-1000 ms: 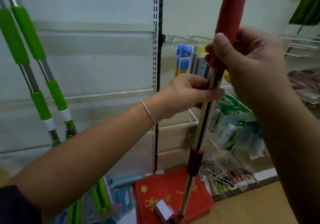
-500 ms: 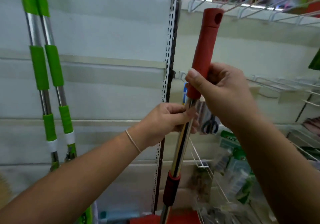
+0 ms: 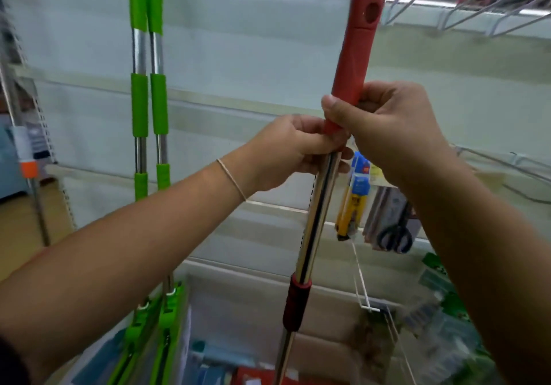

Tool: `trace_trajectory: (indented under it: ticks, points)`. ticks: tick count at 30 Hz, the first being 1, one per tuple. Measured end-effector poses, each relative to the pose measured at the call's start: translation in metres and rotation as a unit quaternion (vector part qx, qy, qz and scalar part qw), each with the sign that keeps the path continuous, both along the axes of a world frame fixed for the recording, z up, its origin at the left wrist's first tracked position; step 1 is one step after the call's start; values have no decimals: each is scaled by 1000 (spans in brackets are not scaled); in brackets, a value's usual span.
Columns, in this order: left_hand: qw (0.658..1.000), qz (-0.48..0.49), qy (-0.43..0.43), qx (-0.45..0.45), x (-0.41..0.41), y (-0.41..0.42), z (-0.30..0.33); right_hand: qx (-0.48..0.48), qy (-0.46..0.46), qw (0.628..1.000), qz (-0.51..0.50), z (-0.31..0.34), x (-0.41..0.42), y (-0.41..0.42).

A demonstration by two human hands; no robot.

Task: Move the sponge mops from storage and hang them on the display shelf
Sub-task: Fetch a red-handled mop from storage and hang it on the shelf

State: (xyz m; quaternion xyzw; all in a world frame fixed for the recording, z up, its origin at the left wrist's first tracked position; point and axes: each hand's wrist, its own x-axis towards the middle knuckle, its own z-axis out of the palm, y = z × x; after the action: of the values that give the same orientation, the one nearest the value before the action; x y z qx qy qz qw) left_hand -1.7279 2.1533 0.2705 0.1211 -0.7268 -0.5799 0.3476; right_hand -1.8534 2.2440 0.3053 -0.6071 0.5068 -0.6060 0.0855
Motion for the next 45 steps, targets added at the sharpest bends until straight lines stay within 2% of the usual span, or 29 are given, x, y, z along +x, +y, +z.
trace_trajectory:
  ticks: [4,11,17,28,45]
  points:
    - [1000,6,9,-6,-6,-1,2,-3,-1,1000,-10,4,-2,1]
    - [998,-52,20,-14,-19,-5,33,-31,-10,999,-28,36,-11,3]
    - [995,-85,-19,-44,-28,-18,67,-38,-12,998,-48,60,-19,-6]
    - [995,-40,40,-78,-18,-40,91,-34,28,998,-42,87,-10,-31]
    - [993,11,65,-94,1,-68,123,-63,15,996,-67,116,9,-75]
